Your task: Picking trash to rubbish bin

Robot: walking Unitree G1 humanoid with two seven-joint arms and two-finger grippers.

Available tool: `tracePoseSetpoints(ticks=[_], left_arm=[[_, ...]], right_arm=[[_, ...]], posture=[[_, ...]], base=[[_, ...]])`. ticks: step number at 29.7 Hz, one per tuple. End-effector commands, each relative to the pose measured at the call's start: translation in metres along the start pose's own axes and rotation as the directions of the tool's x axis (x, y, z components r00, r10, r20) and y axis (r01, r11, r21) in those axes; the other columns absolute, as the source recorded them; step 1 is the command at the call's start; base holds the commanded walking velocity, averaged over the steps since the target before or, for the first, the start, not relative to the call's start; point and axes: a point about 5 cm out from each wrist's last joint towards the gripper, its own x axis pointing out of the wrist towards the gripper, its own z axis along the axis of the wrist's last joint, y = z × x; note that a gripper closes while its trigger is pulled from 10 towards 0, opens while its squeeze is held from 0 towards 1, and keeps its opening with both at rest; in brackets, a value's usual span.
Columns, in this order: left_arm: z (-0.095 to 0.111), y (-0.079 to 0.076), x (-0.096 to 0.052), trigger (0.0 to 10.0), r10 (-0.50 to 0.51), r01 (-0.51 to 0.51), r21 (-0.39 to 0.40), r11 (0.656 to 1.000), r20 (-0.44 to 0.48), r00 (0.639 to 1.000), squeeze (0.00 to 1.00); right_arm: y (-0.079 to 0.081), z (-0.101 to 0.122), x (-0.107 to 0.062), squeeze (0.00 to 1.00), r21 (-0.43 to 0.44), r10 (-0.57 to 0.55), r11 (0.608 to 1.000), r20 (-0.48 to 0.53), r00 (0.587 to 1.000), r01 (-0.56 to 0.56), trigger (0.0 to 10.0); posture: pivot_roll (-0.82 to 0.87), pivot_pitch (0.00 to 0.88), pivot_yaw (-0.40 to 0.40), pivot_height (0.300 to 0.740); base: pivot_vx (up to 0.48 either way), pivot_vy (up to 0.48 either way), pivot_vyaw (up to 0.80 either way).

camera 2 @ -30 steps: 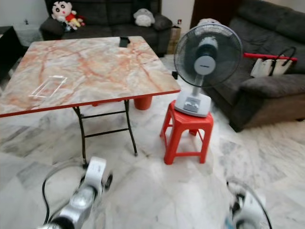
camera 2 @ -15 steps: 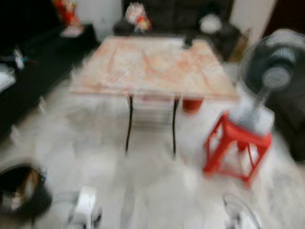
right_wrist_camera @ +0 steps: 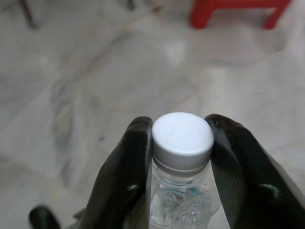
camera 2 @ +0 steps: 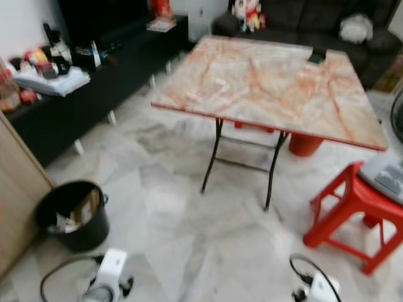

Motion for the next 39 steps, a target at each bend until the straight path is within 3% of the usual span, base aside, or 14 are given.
tracePoseSetpoints(ticks=[1,14,20,33,39], left_arm=[[-0.007,-0.006,-0.001,10.0,-0.020,0.020,-0.003,1.000,-0.030,0.999,0.00],[-0.004,-0.008,-0.001,10.0,-0.009,0.009,-0.055,0.998,-0.008,1.000,0.00],[-0.003,-0.009,-0.001,10.0,-0.010,0.009,-0.051,0.999,-0.015,1.000,0.00],[-0.006,-0.008,-0.001,10.0,0.001,-0.003,-0.052,0.999,-0.033,0.999,0.00],[-0.006,-0.008,-0.001,10.0,0.001,-0.003,-0.056,0.998,-0.033,0.999,0.00]], right_arm=[[-0.006,-0.001,-0.001,0.00,0.001,-0.021,1.000,-0.004,1.000,0.021,10.0],[-0.011,0.004,0.001,0.00,0.007,-0.036,0.999,0.004,0.999,0.035,10.0],[-0.010,0.010,0.002,0.00,0.046,-0.027,0.999,0.027,0.999,0.026,10.0],[-0.007,0.014,0.003,0.00,0.019,-0.012,1.000,0.036,0.999,0.011,10.0],[-0.008,0.013,0.003,0.00,0.045,-0.019,0.999,0.034,0.999,0.017,10.0]], posture=[[-0.16,0.014,-0.022,0.740],[-0.16,0.033,-0.048,0.740],[-0.16,0.037,-0.053,0.740],[-0.15,0.042,-0.060,0.740],[-0.15,0.041,-0.064,0.740]], base=[[0.000,0.000,0.74],[0.000,0.000,0.74],[0.000,0.000,0.08],[0.380,0.000,0.14],[0.420,0.000,0.24]])
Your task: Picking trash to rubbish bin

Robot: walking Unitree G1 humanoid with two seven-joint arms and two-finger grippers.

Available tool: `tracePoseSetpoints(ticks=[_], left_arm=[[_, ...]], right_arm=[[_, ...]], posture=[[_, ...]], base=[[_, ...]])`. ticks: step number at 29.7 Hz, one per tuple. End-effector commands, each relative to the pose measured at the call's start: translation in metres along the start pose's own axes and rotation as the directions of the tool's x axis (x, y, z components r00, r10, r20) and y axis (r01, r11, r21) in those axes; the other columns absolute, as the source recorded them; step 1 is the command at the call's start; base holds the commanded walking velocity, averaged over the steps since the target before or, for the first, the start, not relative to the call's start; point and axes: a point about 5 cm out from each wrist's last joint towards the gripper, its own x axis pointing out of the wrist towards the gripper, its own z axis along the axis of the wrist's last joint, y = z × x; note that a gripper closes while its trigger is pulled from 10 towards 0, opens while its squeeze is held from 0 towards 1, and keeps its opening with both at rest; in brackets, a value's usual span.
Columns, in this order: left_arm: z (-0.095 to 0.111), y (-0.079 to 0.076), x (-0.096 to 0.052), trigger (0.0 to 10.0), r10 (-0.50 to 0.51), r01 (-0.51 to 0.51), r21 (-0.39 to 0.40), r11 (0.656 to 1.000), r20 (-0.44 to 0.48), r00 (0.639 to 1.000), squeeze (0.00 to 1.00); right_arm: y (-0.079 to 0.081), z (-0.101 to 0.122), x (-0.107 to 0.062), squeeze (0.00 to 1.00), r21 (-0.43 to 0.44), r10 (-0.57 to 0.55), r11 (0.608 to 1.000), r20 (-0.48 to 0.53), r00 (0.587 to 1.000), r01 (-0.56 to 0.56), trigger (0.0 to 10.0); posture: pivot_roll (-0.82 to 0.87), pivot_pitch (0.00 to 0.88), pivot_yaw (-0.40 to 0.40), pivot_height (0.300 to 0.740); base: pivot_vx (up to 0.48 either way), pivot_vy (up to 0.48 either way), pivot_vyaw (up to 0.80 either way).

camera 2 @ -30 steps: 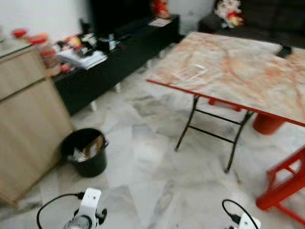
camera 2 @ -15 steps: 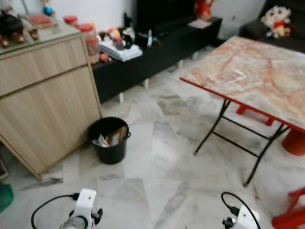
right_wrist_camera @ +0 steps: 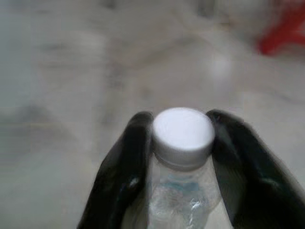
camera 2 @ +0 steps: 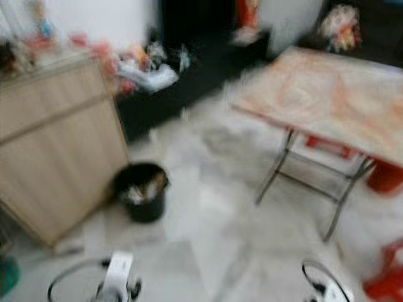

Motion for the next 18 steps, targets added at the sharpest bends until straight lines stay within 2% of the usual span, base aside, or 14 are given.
tracePoseSetpoints(ticks=[1,8,15,18], left_arm=[[0.0086,-0.0112,0.0016,10.0,-0.023,0.024,-0.010,1.000,0.018,1.000,0.00],[0.0084,-0.0113,0.0015,10.0,-0.022,0.023,-0.013,1.000,0.017,1.000,0.00],[0.0084,-0.0099,0.0016,10.0,-0.020,0.020,-0.014,1.000,0.016,1.000,0.00],[0.0089,-0.0098,0.0017,10.0,-0.019,0.020,-0.014,1.000,0.017,1.000,0.00]], right_arm=[[-0.0161,0.0012,-0.0014,0.00,0.003,-0.040,0.999,0.008,0.999,0.040,10.0],[-0.0160,0.0023,-0.0008,0.00,0.020,-0.047,0.999,0.005,0.999,0.047,10.0],[-0.0139,0.0044,-0.0001,0.00,0.036,-0.042,0.999,0.012,0.999,0.041,10.0],[-0.0126,0.0058,0.0002,0.00,0.020,-0.038,0.999,0.021,0.999,0.037,10.0]], posture=[[-0.15,0.041,-0.064,0.740],[-0.15,0.042,-0.065,0.740],[-0.15,0.043,-0.066,0.740],[-0.14,0.039,-0.065,0.740]], base=[[0.420,0.000,0.00],[0.422,0.000,0.00],[0.422,0.000,-0.76],[0.417,0.000,0.00]])
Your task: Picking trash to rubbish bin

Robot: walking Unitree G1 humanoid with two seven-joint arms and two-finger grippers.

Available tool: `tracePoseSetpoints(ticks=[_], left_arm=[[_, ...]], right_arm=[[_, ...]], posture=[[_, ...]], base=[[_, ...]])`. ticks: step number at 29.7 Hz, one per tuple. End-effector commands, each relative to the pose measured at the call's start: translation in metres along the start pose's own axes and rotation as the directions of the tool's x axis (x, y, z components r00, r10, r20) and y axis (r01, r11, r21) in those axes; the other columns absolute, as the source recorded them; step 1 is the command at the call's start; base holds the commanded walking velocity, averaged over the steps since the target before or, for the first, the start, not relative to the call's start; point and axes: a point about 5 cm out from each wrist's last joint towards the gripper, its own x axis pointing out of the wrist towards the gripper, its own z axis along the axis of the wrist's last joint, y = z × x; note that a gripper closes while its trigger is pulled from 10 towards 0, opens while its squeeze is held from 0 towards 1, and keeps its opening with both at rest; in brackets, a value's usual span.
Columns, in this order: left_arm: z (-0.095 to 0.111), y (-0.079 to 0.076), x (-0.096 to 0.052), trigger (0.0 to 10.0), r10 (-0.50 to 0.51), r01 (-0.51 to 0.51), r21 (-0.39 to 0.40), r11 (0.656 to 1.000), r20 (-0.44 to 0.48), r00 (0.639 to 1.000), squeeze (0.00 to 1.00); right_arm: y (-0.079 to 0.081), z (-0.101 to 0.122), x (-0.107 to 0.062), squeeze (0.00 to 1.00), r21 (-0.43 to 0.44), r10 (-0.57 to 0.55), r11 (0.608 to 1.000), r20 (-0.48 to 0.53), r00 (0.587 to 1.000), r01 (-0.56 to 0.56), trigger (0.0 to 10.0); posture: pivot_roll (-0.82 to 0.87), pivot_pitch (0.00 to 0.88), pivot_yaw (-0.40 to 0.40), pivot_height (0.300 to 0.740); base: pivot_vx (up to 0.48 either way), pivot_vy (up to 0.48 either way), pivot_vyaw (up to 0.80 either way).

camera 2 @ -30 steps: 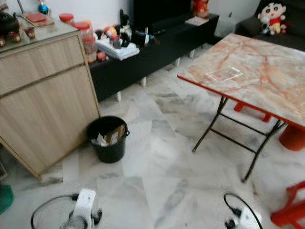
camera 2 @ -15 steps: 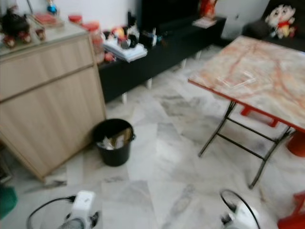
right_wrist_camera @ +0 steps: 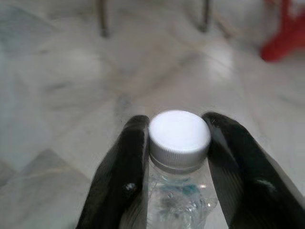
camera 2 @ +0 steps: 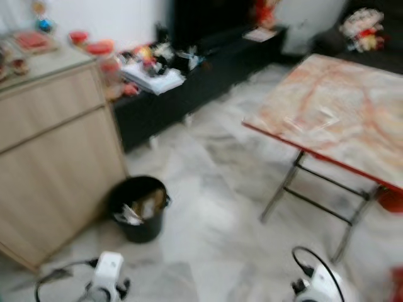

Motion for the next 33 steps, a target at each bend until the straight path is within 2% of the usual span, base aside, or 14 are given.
tracePoseSetpoints(ticks=[1,11,28,33], left_arm=[[0.0012,-0.0082,0.0002,10.0,-0.019,0.019,-0.008,1.000,-0.002,1.000,0.00],[0.0025,-0.0078,0.0005,10.0,-0.019,0.019,-0.004,1.000,0.001,1.000,0.00],[0.0018,-0.0062,0.0004,10.0,-0.014,0.014,-0.002,1.000,-0.001,1.000,0.00],[0.0027,-0.0054,0.0004,10.0,-0.007,0.007,-0.003,1.000,0.008,1.000,0.00]], right_arm=[[-0.0041,0.0108,0.0019,0.00,0.001,-0.015,1.000,0.036,0.999,0.015,10.0],[-0.0088,0.0121,0.0017,0.00,-0.022,-0.032,0.999,0.043,0.999,0.033,10.0],[-0.0081,0.0136,0.0023,0.00,-0.026,-0.030,0.999,0.041,0.999,0.031,10.0],[-0.0085,0.0135,0.0022,0.00,-0.029,-0.028,0.999,0.041,0.999,0.029,10.0]], posture=[[-0.14,0.039,-0.065,0.740],[-0.14,0.035,-0.061,0.740],[-0.14,0.019,-0.065,0.740],[-0.13,0.004,-0.066,0.740]], base=[[0.420,0.000,0.00],[0.415,0.000,0.00],[0.403,0.000,0.80],[0.153,0.000,0.80]])
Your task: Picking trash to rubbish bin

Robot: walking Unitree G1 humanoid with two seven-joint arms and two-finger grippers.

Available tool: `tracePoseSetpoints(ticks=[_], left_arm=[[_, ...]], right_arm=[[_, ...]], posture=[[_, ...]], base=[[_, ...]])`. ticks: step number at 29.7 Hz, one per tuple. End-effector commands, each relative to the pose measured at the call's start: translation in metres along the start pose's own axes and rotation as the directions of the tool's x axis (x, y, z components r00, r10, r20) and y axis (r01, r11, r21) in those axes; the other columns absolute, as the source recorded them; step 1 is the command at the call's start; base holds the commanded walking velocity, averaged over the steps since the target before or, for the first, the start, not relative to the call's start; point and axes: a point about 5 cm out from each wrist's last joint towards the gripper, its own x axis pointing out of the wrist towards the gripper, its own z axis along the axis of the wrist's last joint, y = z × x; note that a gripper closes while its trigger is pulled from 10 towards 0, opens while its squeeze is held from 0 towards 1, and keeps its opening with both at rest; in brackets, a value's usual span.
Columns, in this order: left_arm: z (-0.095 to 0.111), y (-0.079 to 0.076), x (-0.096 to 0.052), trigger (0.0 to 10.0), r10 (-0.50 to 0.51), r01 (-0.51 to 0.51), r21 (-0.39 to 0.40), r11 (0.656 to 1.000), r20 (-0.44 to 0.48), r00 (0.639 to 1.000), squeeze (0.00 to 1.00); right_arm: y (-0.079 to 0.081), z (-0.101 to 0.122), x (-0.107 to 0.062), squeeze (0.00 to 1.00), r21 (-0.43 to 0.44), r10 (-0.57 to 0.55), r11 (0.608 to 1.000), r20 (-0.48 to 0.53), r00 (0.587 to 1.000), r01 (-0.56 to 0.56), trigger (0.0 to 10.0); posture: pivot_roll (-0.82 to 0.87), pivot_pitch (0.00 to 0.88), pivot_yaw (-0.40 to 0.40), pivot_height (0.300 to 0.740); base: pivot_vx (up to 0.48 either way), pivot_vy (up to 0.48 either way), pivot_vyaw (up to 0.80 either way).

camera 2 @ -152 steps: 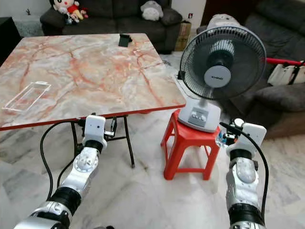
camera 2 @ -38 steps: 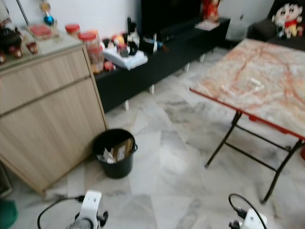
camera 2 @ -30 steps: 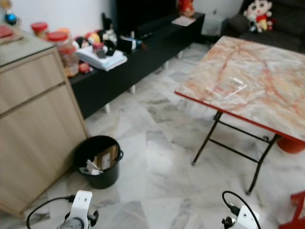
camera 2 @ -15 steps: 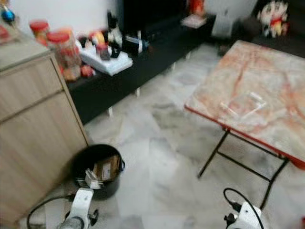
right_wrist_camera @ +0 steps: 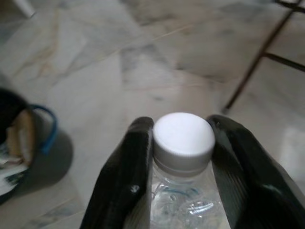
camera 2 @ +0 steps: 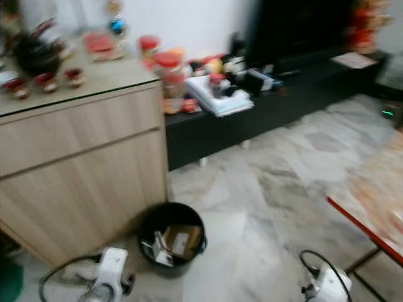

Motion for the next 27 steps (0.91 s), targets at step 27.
tracePoseSetpoints(ticks=[27], left_arm=[[-0.0009,-0.0111,-0.0004,10.0,-0.003,0.002,-0.035,0.999,-0.011,1.000,0.00]], right_arm=[[-0.0123,0.0047,0.0002,0.00,0.019,-0.027,0.999,0.015,1.000,0.026,10.0]], posture=[[-0.12,0.026,-0.099,0.740]], base=[[0.000,0.000,0.33]])
